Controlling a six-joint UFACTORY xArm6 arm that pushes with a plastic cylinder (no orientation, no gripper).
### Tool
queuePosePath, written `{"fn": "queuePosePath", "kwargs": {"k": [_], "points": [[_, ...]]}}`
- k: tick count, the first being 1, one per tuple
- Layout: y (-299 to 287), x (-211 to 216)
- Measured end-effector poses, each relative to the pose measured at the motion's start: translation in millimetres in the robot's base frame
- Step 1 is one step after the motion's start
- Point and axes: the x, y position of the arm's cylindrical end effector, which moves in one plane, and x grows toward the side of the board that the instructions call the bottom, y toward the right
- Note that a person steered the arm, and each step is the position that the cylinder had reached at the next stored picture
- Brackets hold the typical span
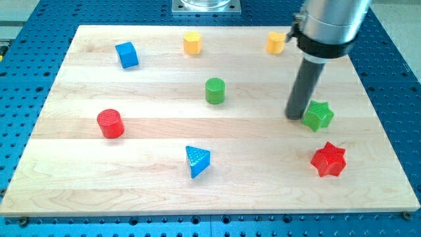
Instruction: Keep heart on top right to green circle
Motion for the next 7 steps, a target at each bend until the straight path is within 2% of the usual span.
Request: {"fn": "queuePosePath", "kwargs": {"k": [1,3,4,5,6,7], "points": [[31.2,-29.1],[28.8,50.8],[-39.5,17.7],[-62.8,-33.9],[14.2,-119.1],[60.7,-218.4]]}}
